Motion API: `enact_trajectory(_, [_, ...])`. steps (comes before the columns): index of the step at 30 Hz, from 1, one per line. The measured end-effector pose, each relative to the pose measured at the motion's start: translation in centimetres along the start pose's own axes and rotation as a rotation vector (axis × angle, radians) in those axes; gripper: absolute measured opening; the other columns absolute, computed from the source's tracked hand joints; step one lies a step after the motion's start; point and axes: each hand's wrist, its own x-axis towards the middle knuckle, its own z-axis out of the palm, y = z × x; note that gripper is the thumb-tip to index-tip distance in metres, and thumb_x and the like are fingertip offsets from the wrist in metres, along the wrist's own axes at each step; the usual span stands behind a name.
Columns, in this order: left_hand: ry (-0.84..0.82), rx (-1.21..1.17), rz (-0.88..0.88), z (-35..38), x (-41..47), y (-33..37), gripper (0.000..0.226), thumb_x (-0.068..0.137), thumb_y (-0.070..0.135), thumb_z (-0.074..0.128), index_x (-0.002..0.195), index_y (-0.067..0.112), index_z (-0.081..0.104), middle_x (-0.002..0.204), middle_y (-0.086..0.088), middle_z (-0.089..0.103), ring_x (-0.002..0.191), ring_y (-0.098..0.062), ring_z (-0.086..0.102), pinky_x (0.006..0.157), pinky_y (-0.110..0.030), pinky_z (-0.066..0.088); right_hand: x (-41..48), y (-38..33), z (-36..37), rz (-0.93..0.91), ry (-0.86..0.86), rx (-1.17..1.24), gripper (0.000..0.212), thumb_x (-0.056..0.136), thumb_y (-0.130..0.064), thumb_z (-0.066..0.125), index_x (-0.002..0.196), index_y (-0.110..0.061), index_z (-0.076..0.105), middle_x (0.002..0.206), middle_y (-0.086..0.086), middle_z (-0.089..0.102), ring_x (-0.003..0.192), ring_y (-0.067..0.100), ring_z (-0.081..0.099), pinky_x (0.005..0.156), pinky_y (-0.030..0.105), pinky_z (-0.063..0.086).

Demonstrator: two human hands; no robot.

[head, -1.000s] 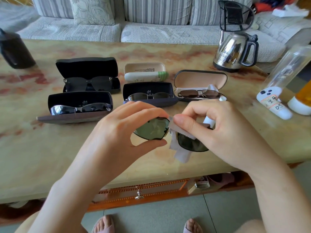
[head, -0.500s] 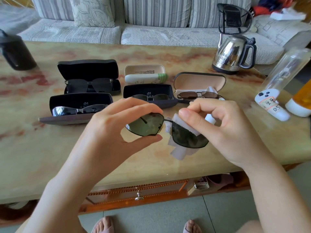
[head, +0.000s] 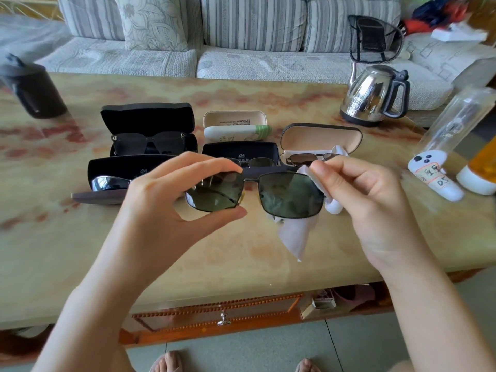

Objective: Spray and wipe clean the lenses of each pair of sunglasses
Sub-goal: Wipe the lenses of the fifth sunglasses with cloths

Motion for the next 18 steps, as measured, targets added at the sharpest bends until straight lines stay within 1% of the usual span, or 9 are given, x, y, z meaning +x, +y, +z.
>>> enact_trajectory(3, [0.009, -0.011, -0.007, -0.1, 0.0, -0.2, 0.044, 0.075, 0.047, 0.069, 0.116, 0.033, 0.061, 0.111, 0.02, 0.062, 0.099, 0.0, 0.061, 0.085, -0.018, 0.05, 0.5, 0.7, 0.1, 0.112, 0.151, 0.115, 0.016, 0.08, -0.028, 0.069, 0.067, -0.018, 0.072, 0.061, -0.012, 0.061, 0.064, 0.002, 0.053, 0.067, 0.012, 0.041])
enact_trajectory(6, [0.03, -0.044, -0.033, -0.4, 0.0, -0.3, 0.044, 0.074, 0.049, 0.067, 0.115, 0.036, 0.06, 0.11, 0.022, 0.062, 0.097, 0.0, 0.063, 0.087, -0.012, 0.049, 1.3, 1.8, -0.5, 0.245, 0.303, 0.192, 0.021, 0.081, -0.032, 0.067, 0.074, -0.014, 0.072, 0.072, 0.0, 0.061, 0.073, 0.013, 0.054, 0.072, 0.029, 0.047])
enact_trajectory(7, [0.033, -0.05, -0.042, -0.4, 0.0, -0.4, 0.044, 0.074, 0.049, 0.067, 0.115, 0.036, 0.06, 0.11, 0.023, 0.062, 0.098, -0.001, 0.063, 0.088, -0.011, 0.048, 1.6, 2.1, -0.8, 0.254, 0.336, 0.167, 0.029, 0.083, -0.036, 0.07, 0.077, -0.008, 0.071, 0.076, 0.005, 0.06, 0.074, 0.019, 0.052, 0.073, 0.035, 0.046])
enact_trajectory(9, [0.036, -0.058, -0.065, -0.6, -0.1, -0.6, 0.044, 0.074, 0.05, 0.068, 0.115, 0.036, 0.061, 0.11, 0.024, 0.063, 0.099, -0.001, 0.063, 0.089, -0.012, 0.048, 1.9, 2.6, -1.1, 0.244, 0.354, 0.09, 0.046, 0.076, -0.052, 0.073, 0.081, -0.006, 0.071, 0.086, 0.012, 0.063, 0.074, 0.027, 0.048, 0.072, 0.04, 0.038])
enact_trajectory(11, [0.064, -0.077, -0.096, -0.8, -0.1, -0.8, 0.043, 0.074, 0.048, 0.074, 0.114, 0.034, 0.063, 0.109, 0.021, 0.065, 0.1, -0.003, 0.064, 0.091, -0.016, 0.049, 2.0, 3.2, -1.3, 0.235, 0.354, 0.002, 0.034, 0.084, -0.046, 0.068, 0.077, -0.012, 0.072, 0.083, 0.004, 0.068, 0.07, 0.024, 0.051, 0.064, 0.036, 0.042])
enact_trajectory(13, [0.106, -0.108, -0.134, -1.2, -0.1, -0.9, 0.043, 0.071, 0.041, 0.075, 0.113, 0.034, 0.065, 0.107, 0.018, 0.066, 0.1, -0.005, 0.065, 0.092, -0.019, 0.051, 2.1, 3.7, -1.1, 0.239, 0.315, -0.139, 0.024, 0.095, -0.03, 0.061, 0.075, -0.02, 0.07, 0.066, -0.01, 0.065, 0.057, 0.01, 0.053, 0.055, 0.027, 0.046])
enact_trajectory(14, [0.123, -0.116, -0.143, -1.4, -0.1, -0.9, 0.043, 0.07, 0.039, 0.074, 0.112, 0.035, 0.064, 0.107, 0.018, 0.066, 0.101, -0.005, 0.065, 0.092, -0.021, 0.051, 2.0, 4.1, -0.8, 0.243, 0.269, -0.22, 0.023, 0.095, -0.028, 0.06, 0.076, -0.019, 0.069, 0.062, -0.009, 0.064, 0.05, 0.006, 0.05, 0.052, 0.024, 0.045])
enact_trajectory(16, [0.149, -0.122, -0.147, -1.8, -0.1, -1.0, 0.042, 0.07, 0.037, 0.073, 0.112, 0.037, 0.063, 0.106, 0.018, 0.067, 0.103, -0.005, 0.064, 0.094, -0.02, 0.051, 1.9, 4.6, -0.1, 0.262, 0.162, -0.359, 0.023, 0.094, -0.028, 0.061, 0.077, -0.015, 0.068, 0.065, 0.001, 0.066, 0.043, 0.005, 0.049, 0.052, 0.023, 0.043])
enact_trajectory(18, [0.173, -0.133, -0.156, -2.1, -0.1, -1.1, 0.042, 0.07, 0.037, 0.073, 0.112, 0.038, 0.063, 0.106, 0.019, 0.067, 0.104, -0.003, 0.063, 0.095, -0.016, 0.048, 1.7, 4.7, 0.6, 0.284, 0.072, -0.445, 0.024, 0.095, -0.026, 0.06, 0.075, -0.013, 0.066, 0.066, 0.005, 0.066, 0.043, 0.002, 0.052, 0.053, 0.013, 0.04])
